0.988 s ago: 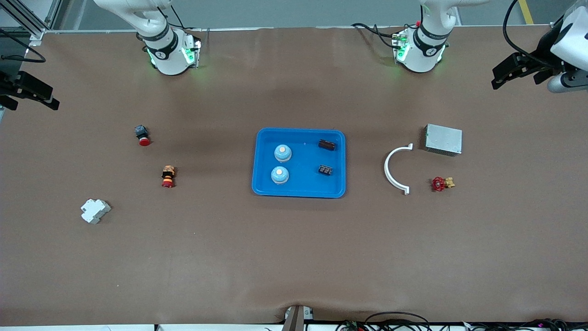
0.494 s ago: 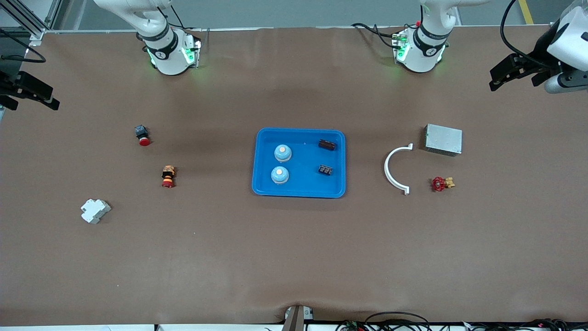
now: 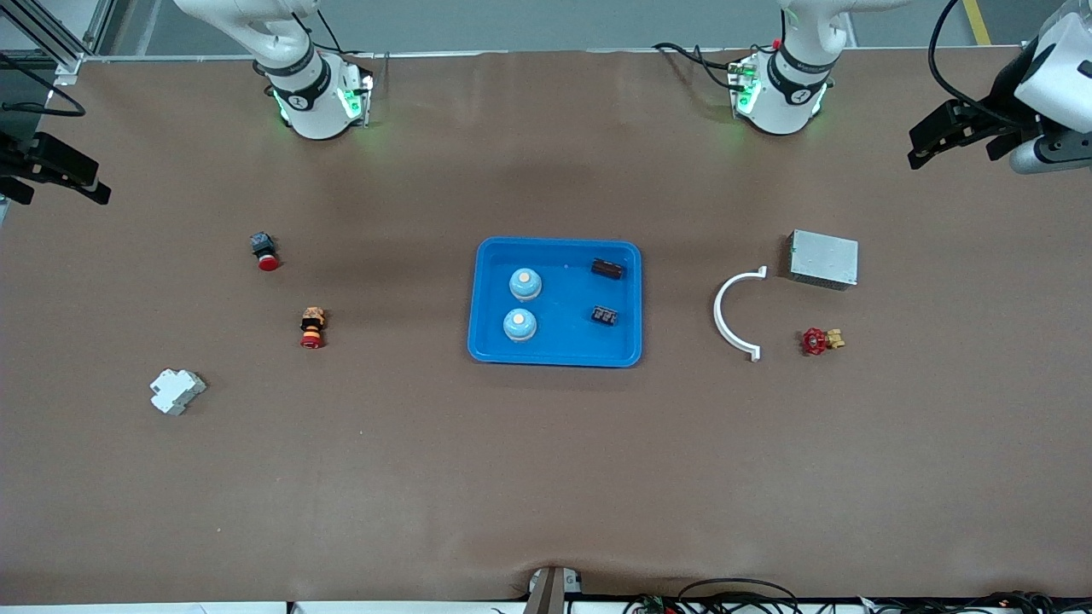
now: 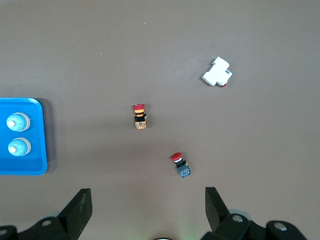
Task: Place electrolytic capacitor and blue bell in tray
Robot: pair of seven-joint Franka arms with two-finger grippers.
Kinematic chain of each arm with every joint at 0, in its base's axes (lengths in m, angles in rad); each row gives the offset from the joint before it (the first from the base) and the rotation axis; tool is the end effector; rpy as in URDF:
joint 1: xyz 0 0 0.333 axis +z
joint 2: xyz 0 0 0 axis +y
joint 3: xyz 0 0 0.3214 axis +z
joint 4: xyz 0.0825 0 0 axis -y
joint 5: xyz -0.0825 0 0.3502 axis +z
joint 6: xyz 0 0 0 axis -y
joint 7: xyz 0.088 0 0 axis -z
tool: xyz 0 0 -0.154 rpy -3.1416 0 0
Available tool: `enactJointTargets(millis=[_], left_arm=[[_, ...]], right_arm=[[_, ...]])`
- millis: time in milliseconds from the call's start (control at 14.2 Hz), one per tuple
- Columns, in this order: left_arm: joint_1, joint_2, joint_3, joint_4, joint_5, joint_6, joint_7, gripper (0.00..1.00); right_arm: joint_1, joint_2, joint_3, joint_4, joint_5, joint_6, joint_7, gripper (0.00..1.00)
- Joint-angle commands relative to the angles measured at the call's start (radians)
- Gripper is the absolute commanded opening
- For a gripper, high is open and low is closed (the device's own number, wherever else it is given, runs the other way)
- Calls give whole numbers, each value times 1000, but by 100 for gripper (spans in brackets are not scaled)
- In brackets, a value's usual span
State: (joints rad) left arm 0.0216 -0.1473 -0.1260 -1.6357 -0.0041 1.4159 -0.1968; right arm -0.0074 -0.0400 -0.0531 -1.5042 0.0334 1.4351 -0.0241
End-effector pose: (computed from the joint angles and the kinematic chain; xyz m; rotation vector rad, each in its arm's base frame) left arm 0.4506 -0.0525 0.6135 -3.1110 -0.1462 0.1101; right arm 0.4919 -0.0249 0.6203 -3.1044 0.0501 0.0429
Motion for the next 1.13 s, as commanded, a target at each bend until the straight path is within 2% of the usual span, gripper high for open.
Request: enactJointTargets(millis=[0, 1059], left_arm=[[4, -9, -10, -6, 3, 9, -13, 100], [6, 9, -12, -7, 10, 32, 11, 100]], right_arm=[[-8, -3, 7, 10, 16, -5, 16, 100], [-8, -1, 10, 10, 3, 11, 18, 100]])
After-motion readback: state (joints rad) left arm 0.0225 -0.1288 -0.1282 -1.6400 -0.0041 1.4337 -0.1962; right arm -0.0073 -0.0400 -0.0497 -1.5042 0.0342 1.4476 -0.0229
